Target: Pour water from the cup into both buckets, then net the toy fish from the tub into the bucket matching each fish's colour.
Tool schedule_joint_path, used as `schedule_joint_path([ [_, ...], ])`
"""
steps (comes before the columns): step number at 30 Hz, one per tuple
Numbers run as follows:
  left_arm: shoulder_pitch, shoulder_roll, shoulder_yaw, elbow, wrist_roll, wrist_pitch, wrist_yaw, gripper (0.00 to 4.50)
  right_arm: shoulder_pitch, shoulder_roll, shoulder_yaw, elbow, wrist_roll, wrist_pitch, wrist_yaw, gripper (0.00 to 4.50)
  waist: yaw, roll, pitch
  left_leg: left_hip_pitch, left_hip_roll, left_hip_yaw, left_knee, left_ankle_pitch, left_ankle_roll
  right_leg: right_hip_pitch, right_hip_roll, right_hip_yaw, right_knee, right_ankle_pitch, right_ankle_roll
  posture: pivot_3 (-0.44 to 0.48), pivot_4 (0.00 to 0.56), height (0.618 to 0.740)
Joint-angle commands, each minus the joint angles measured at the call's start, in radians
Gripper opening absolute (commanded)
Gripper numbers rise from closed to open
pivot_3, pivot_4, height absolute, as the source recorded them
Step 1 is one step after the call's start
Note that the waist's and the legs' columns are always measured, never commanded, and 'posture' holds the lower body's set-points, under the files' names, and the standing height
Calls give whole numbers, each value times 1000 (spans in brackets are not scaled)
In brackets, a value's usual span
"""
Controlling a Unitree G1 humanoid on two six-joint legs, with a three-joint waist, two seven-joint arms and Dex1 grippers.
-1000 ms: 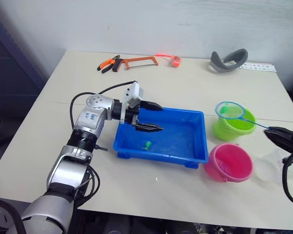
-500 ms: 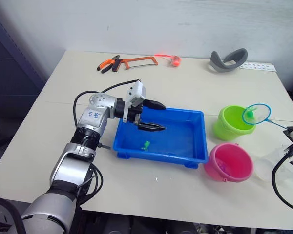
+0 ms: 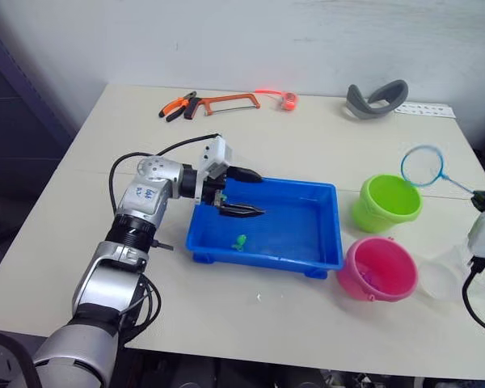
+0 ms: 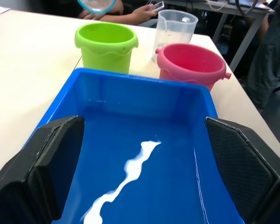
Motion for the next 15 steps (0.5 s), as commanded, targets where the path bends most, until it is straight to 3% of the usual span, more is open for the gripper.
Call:
schedule_joint_path([
  [1,41,73,24,-73,-6,27,-35,4480,-77,34,36,-145,330,226,100,0,-7,0,0,0,0,0,0,0,0,0,0,0,1,0,0,0,150,740],
  [6,110,171,25,-150,-7,51,-60,4480,-197,47,160,-263,516,429,100,0,-10,0,0,0,0,-2,1,0,-1,1,0,-1,1,0,0,0,150,740],
  [8,149,228,32,-189,-4,65,-71,4480,-270,62,286,-276,555,464,99,0,-7,0,0,0,0,-2,2,0,0,1,-1,-1,1,0,0,0,150,740],
  [15,247,361,49,-262,6,72,-91,4480,-446,97,615,-162,418,380,144,0,-11,0,0,0,0,-4,1,0,0,1,-1,-1,0,0,0,0,150,740],
])
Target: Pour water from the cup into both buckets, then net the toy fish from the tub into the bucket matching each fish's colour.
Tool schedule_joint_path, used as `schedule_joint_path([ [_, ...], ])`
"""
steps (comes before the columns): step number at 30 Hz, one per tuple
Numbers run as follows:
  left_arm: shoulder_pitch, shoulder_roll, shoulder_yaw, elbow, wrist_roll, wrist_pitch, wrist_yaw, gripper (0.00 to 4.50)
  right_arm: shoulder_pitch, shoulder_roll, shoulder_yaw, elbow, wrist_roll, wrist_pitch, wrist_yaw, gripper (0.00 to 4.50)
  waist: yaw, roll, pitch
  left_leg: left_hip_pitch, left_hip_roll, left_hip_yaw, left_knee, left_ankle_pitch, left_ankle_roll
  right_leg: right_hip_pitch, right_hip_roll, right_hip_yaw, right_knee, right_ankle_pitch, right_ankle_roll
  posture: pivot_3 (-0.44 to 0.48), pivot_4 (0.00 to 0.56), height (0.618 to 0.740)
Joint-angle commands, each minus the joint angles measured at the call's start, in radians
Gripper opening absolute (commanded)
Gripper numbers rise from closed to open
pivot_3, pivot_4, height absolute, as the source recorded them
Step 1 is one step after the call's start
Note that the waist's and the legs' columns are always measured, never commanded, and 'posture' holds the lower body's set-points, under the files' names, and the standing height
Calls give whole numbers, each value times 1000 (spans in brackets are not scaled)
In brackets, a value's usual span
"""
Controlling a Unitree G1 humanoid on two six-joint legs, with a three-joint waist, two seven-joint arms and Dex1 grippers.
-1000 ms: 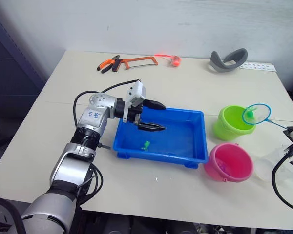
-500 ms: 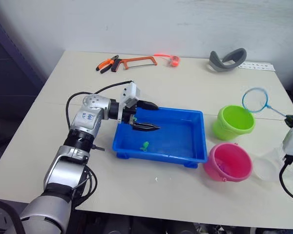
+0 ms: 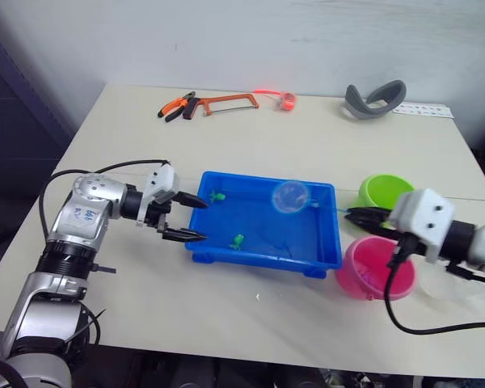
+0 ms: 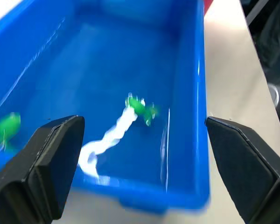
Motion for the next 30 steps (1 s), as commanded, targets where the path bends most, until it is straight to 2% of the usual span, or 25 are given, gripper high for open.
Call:
schedule_joint_path([
  [1,49,74,38,-70,5,-3,-7,4480,-112,18,181,97,-137,-112,32,0,2,0,0,0,0,0,0,0,0,0,0,0,0,0,0,0,150,740],
  [7,93,128,65,-103,-9,23,12,4480,-187,71,342,204,-265,-239,61,0,-5,0,0,0,0,-1,0,0,0,0,-1,0,0,0,0,0,150,740],
  [13,109,147,77,-112,-12,36,16,4480,-230,134,438,284,-349,-324,79,0,-12,0,0,0,0,-1,0,0,0,-1,-1,-2,1,0,0,0,150,740],
  [19,93,125,69,-130,-14,44,30,4480,-261,218,482,302,-320,-326,109,0,-13,0,0,0,1,-1,0,0,0,-1,-1,-3,1,0,0,0,150,740],
  [24,80,106,67,-129,-12,43,45,4480,-253,273,453,253,-242,-230,113,0,-11,0,0,0,0,-1,0,0,0,-1,-1,-3,1,0,0,0,150,740],
  [30,35,57,80,-108,-42,69,53,4480,-216,286,309,120,-38,21,67,0,-10,0,0,0,0,-1,0,0,0,-1,-2,-3,1,0,0,0,150,740],
])
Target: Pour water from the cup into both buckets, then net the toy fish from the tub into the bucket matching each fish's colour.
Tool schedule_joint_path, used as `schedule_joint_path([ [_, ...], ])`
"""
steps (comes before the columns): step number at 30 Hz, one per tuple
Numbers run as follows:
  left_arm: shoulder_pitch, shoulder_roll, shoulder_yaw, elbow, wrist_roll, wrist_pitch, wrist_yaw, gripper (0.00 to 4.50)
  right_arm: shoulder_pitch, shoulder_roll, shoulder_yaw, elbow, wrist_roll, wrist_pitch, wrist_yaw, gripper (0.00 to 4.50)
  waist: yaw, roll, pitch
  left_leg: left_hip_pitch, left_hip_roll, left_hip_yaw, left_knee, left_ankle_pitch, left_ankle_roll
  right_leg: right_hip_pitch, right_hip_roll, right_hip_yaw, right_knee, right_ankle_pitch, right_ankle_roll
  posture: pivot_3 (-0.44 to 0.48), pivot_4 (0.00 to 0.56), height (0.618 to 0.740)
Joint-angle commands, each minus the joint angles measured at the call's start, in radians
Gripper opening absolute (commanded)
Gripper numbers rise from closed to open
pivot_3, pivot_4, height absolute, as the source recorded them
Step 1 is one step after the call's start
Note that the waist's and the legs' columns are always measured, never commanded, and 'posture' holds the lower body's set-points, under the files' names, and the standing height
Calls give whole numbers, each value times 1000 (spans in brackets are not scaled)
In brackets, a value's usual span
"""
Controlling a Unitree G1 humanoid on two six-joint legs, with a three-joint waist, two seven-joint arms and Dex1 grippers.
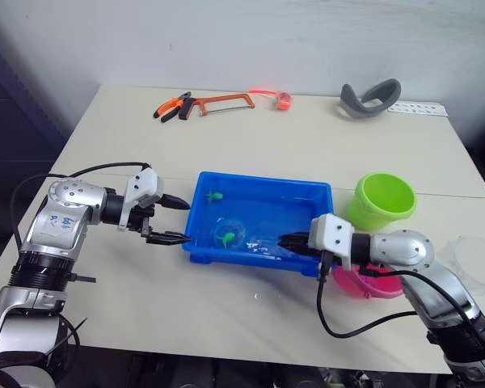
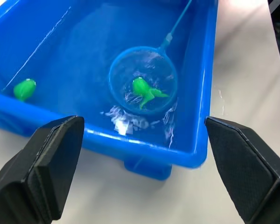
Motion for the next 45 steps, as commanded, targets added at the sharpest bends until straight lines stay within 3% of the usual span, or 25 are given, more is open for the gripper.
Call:
schedule_joint_path([
  [1,-43,-28,32,-4,-47,28,9,4480,25,-7,-110,-103,119,121,-31,0,2,0,0,0,0,0,0,0,0,0,0,0,0,0,0,0,150,740],
  [7,-115,-148,66,-20,-152,167,56,4480,133,-53,-294,-203,184,215,-88,0,8,0,0,-1,-1,-1,0,0,0,1,0,1,0,0,0,0,150,740],
  [18,-200,-315,8,48,-140,135,64,4480,338,-97,-823,-375,377,407,-194,0,14,0,0,-1,-1,1,0,0,0,1,2,1,0,0,0,0,150,740],
  [23,-242,-358,-21,119,-117,78,39,4480,454,-129,-1028,-343,345,415,-168,0,28,0,0,0,-2,2,-1,0,0,1,2,2,0,0,0,0,150,740],
  [27,-267,-374,-34,163,-105,41,20,4480,516,-168,-1061,-300,240,370,-185,0,26,0,0,0,-2,3,-1,0,1,1,2,3,-1,0,0,0,150,740],
  [34,-284,-391,-37,196,-93,14,11,4480,662,-255,-953,-198,-134,28,-172,0,25,0,0,0,-1,4,-2,0,1,0,3,4,-1,0,0,0,150,740],
  [39,-278,-387,-35,188,-91,15,13,4480,762,-345,-928,-39,-506,-383,-264,0,26,0,0,0,-2,4,-2,0,1,0,2,4,-1,0,0,0,150,740],
  [45,-267,-373,-32,178,-91,18,13,4480,761,-396,-971,73,-767,-738,-424,0,23,0,0,0,-1,5,-2,0,1,0,2,4,-1,0,0,0,150,740],
])
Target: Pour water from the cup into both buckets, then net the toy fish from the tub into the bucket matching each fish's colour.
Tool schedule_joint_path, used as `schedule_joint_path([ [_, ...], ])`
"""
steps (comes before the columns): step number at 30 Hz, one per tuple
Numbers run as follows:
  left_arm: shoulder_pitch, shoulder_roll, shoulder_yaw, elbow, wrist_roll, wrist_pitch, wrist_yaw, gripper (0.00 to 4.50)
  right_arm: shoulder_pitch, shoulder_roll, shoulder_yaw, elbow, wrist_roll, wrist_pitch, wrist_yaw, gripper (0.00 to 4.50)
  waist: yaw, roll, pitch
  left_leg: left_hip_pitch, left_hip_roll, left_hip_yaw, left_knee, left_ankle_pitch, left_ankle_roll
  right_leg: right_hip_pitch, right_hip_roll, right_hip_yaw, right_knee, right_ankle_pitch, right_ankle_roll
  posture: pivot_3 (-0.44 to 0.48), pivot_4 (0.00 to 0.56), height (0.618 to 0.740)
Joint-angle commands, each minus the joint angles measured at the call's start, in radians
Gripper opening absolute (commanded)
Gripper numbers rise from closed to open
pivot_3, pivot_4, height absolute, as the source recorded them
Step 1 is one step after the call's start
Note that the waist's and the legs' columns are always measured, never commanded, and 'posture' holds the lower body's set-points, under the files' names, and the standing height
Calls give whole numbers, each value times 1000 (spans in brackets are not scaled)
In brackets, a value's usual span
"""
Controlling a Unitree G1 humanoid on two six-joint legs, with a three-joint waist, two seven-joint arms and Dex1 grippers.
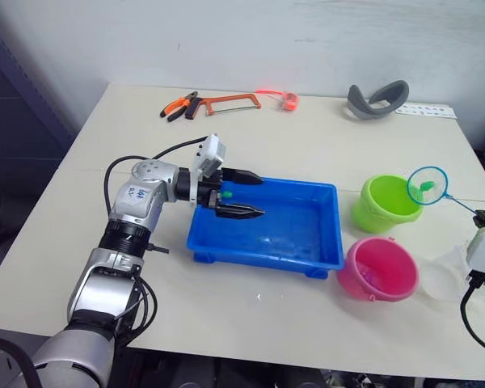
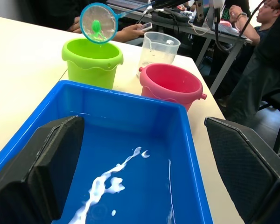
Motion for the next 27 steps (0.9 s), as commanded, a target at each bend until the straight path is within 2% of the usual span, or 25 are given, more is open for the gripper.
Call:
schedule_joint_path([
  [1,-5,13,13,-22,-1,-6,-4,4480,-6,-32,-70,46,-153,-216,-110,0,0,0,0,0,0,0,0,0,0,0,0,0,0,0,0,0,150,740],
  [10,-16,19,18,-9,1,-14,-3,4480,-48,-77,-84,179,-315,-429,-236,0,0,0,0,0,0,0,0,0,0,0,0,0,0,0,0,0,150,740],
  [21,-51,7,17,36,12,-44,-4,4480,-81,-127,-89,210,-389,-542,-262,0,-2,0,0,0,0,1,0,0,0,0,0,0,0,0,0,0,150,740],
  [27,-60,0,15,48,13,-53,-8,4480,-117,-239,-125,326,-413,-670,-278,0,-3,0,0,0,0,1,0,0,0,0,0,1,0,0,0,0,150,740],
])
